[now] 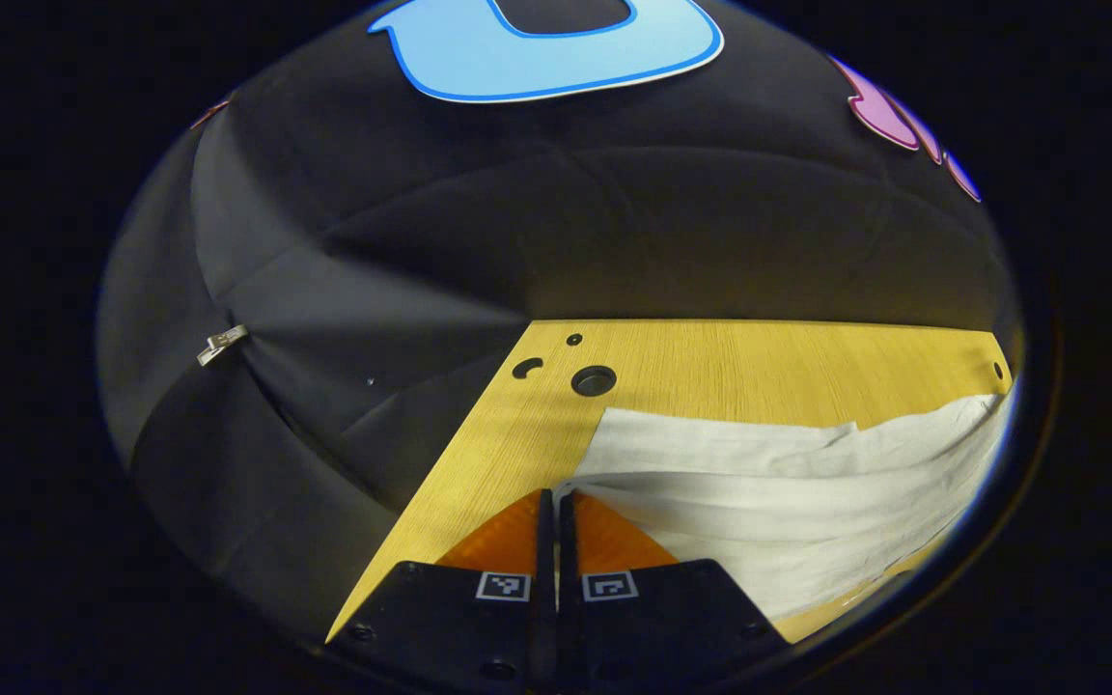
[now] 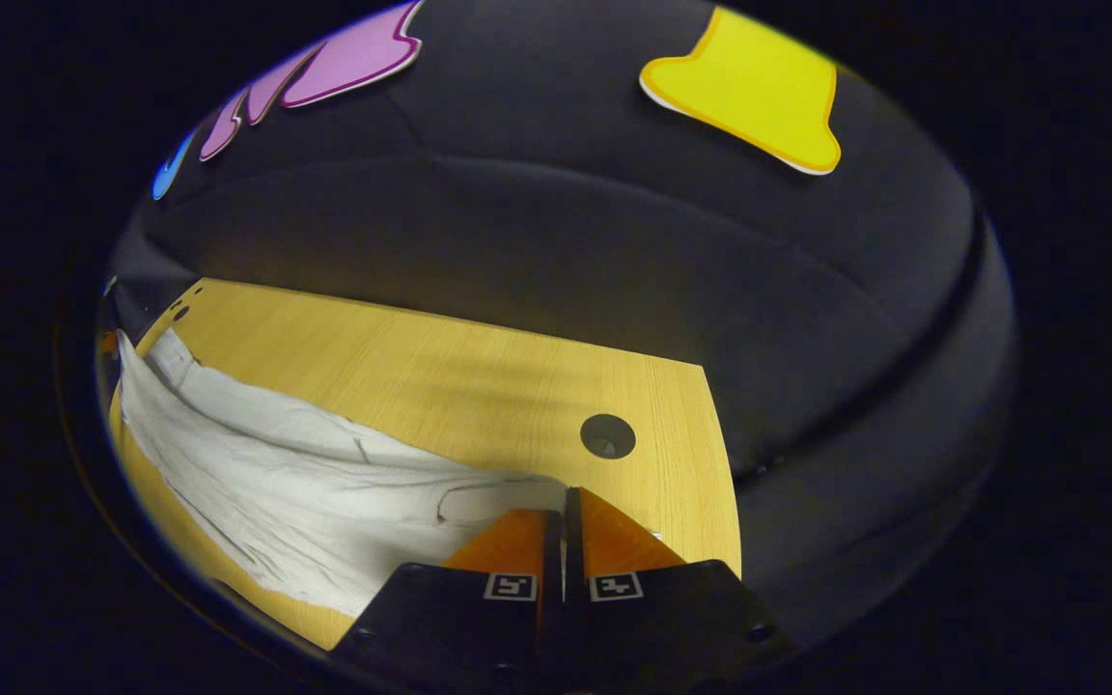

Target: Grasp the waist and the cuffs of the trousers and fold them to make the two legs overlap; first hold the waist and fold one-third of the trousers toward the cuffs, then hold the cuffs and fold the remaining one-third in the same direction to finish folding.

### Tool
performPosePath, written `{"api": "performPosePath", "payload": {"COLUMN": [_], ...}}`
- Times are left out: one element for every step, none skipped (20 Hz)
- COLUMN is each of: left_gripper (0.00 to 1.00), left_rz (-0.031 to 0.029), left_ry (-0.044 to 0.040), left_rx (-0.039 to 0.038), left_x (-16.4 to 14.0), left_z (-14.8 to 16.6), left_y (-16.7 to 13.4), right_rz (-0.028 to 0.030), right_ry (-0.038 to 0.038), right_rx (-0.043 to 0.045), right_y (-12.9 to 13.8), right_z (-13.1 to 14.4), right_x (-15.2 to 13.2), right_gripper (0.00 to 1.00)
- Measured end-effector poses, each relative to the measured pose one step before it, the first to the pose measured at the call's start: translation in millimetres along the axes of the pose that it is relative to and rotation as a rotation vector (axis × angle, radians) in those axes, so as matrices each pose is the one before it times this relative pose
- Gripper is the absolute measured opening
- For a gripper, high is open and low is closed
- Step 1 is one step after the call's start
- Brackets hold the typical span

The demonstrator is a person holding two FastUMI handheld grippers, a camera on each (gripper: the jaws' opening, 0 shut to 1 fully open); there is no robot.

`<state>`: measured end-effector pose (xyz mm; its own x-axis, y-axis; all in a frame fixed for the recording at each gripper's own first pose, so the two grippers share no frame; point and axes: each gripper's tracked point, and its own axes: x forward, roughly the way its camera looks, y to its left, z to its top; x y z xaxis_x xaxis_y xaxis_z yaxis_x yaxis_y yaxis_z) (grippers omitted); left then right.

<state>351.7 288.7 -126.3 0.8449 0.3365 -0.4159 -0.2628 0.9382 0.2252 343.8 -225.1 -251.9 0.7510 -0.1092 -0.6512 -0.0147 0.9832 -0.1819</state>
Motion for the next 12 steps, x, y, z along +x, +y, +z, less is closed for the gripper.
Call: {"api": "performPosePath", "payload": {"left_gripper": [0.05,0.05,0.06,0.11,0.13,0.19,0.39,0.58,0.76,0.94,0.97,0.97], "left_rz": [-0.0007,-0.00185,0.0036,-0.00687,-0.0018,-0.01118,-0.01613,-0.02599,-0.0251,-0.0094,0.00633,0.00578], "left_ry": [-0.00316,0.00785,0.01522,0.01973,0.01312,0.00838,-0.00077,-0.00792,-0.01292,-0.01919,-0.02124,-0.02298], "left_rx": [0.00794,0.00997,0.0148,0.01391,0.0013,-0.01271,-0.02586,-0.03321,-0.03203,-0.01734,-0.00393,0.00248], "left_x": [8.99,10.75,5.79,3.79,-3.68,6.89,-1.2,-4.92,-7.22,-8.82,-7.88,-10.33], "left_z": [2.21,-1.6,-4.75,-5.31,-0.18,-5.76,-2.39,1.05,3.39,5.49,4.81,6.32], "left_y": [-2.62,-3.28,-2.6,-4.66,-5.85,-6.14,-5.91,-6.4,-5.22,-1.26,3.0,2.72], "right_rz": [-0.00939,-0.01136,-0.00608,0.01904,0.01326,0.01851,0.0189,0.00793,-0.00903,-0.01034,-0.0011,0.01014], "right_ry": [0.01252,0.01608,0.01609,0.01893,0.01391,0.00077,-0.00507,-0.00602,-0.00567,-0.00658,-0.00717,-0.01653], "right_rx": [-0.00637,-0.00854,-0.00517,0.00524,0.00806,0.00787,0.01021,0.00652,0.00222,0.00552,0.01157,0.0161], "right_y": [-1.58,-1.86,0.33,6.12,5.92,6.12,8.07,2.9,-0.96,-4.73,-2.47,-3.15], "right_z": [-3.17,-4.34,-4.87,-4.73,-5.32,-0.25,0.97,0.38,0.24,2.6,1.07,2.58], "right_x": [6.85,7.88,6.75,2.0,1.81,-0.56,-1.55,-2.45,-3.51,-7.74,-7.55,-7.15], "right_gripper": [0.05,0.05,0.06,0.13,0.16,0.23,0.42,0.61,0.73,1.0,0.99,0.98]}}
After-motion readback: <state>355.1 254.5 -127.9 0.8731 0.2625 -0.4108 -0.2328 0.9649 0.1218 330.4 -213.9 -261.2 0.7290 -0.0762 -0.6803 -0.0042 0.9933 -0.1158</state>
